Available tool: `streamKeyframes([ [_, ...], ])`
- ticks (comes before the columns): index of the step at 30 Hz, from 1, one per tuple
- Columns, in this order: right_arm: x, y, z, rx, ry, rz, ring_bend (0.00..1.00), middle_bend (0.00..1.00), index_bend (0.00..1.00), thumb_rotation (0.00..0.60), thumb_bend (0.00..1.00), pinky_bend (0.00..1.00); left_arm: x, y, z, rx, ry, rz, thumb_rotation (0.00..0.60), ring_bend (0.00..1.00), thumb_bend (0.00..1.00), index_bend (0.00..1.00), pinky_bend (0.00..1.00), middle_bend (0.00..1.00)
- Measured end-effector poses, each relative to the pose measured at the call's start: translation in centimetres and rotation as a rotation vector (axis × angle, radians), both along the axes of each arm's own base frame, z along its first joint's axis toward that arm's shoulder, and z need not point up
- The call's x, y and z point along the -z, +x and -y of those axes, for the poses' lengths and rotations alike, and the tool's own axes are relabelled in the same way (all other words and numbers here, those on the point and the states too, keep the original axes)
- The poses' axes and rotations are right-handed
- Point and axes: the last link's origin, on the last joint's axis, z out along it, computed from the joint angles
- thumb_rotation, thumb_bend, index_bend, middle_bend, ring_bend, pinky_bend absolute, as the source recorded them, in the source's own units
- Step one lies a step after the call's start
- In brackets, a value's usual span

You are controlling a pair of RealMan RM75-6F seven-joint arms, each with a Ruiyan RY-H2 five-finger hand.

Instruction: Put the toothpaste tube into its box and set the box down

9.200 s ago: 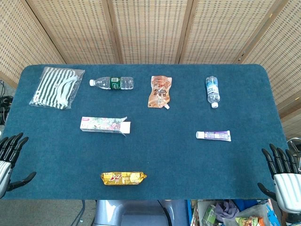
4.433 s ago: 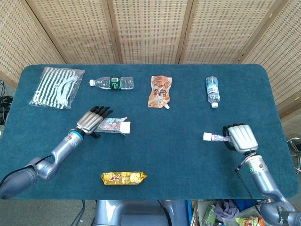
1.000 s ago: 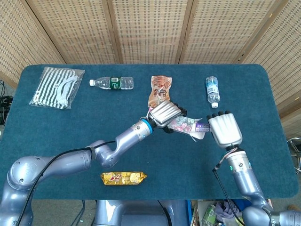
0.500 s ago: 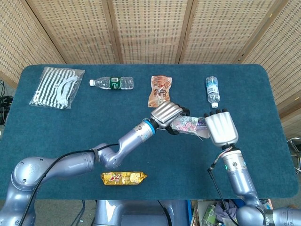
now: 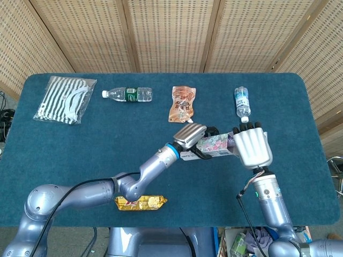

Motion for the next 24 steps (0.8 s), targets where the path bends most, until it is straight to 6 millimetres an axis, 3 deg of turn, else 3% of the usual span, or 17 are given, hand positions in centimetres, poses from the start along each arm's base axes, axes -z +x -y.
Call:
streamKeyframes([
  [3,-0.1,0.0,-0.3,-0.014,-0.025,-0.057,0.0,0.0,0.09,0.6,0.18,0.0,0.9,-0.3,0.2,-0.048,-0.039,0.075,0.6,0.47,0.24,0.6,0.45,0.54],
  [7,-0.5,0.3,-0.8,-0.06,-0.084,-0.101,0.0,0.0,0.01,0.6,0.14,0.0,2.1,-0.6,0.6,-0.1,-0.092,0.167,0.6,0.47,0.26,0.61,0.45,0.54],
  [14,-1.8,0.4,-1.9,-0.103,-0.223,-0.171,0.0,0.0,0.0,0.6,0.14,0.0,3.7,-1.2,0.9,-0.195,-0.146,0.336,0.6,0.47,0.29,0.61,0.45,0.54],
  [24,-5.8,-2.0,-2.0,0.026,-0.443,-0.211,0.0,0.0,0.0,0.6,0.14,0.0,3.3,-2.5,0.0,-0.252,-0.098,0.57,0.6,0.47,0.3,0.61,0.45,0.54],
])
